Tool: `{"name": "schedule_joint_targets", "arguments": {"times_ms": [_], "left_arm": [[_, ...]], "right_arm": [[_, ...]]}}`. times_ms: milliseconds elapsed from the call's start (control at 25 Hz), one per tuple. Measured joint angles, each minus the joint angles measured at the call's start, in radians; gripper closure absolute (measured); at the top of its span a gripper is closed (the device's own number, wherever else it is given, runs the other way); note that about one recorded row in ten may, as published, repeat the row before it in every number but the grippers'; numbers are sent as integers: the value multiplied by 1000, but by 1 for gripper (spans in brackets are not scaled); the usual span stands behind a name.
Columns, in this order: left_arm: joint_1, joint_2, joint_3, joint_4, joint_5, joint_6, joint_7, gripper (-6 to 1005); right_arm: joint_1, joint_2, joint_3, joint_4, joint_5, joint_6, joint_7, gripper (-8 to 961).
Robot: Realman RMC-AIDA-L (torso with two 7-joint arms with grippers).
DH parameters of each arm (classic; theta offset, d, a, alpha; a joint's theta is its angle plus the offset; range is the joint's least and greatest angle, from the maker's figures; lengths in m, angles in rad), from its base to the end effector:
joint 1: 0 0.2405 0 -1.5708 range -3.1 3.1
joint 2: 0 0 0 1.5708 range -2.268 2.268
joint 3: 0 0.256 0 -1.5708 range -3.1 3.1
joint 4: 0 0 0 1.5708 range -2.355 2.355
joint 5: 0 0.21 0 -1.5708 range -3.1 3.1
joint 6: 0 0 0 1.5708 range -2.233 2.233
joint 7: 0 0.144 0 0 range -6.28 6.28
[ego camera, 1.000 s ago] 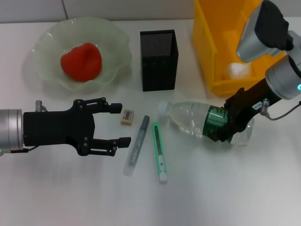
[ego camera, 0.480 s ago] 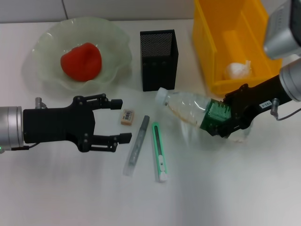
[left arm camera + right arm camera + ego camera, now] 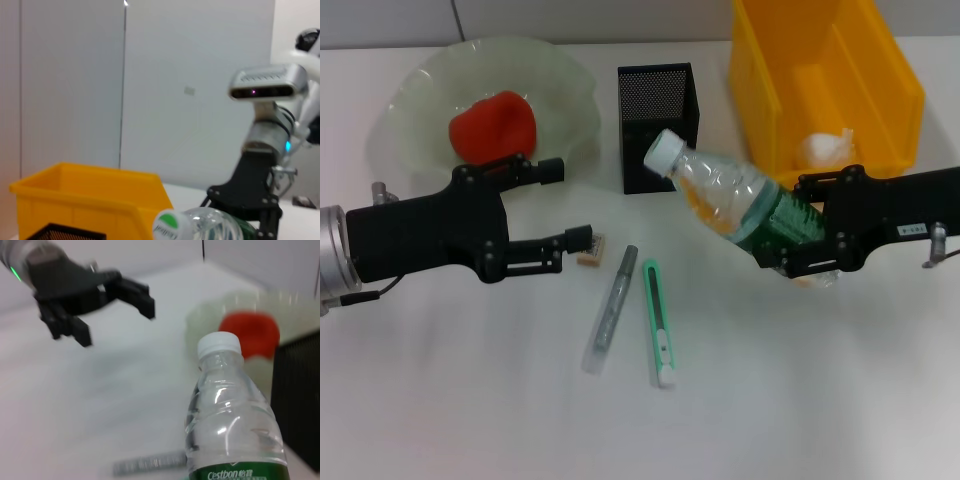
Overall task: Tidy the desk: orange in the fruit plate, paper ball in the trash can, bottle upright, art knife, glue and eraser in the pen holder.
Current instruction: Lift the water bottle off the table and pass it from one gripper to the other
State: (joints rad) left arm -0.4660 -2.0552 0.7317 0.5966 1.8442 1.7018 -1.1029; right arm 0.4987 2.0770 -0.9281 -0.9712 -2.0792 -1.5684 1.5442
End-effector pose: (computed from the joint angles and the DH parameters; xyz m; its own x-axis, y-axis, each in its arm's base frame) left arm -0.2611 0.3023 0.0060 0.7896 0.1100 0.6037 0.2643 -0.9488 -0.1729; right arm 0.2362 0.3367 0.0130 0.9307 -0.2544 -0.2629 -0.3039 -0.9377 -0.1685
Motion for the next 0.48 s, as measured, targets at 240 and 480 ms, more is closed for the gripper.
{"name": "schedule_joint_targets", "arguments": {"times_ms": [240,480], "left_arm": [[1,-2,0,-51,-98,20,-1,148],[-25,-3,0,-126,-173,49,-10,148]], "right_arm": [[-37,0,78,132,165,-56,-275,191],[-29,0,105,277,265,-69,-465,191]]}}
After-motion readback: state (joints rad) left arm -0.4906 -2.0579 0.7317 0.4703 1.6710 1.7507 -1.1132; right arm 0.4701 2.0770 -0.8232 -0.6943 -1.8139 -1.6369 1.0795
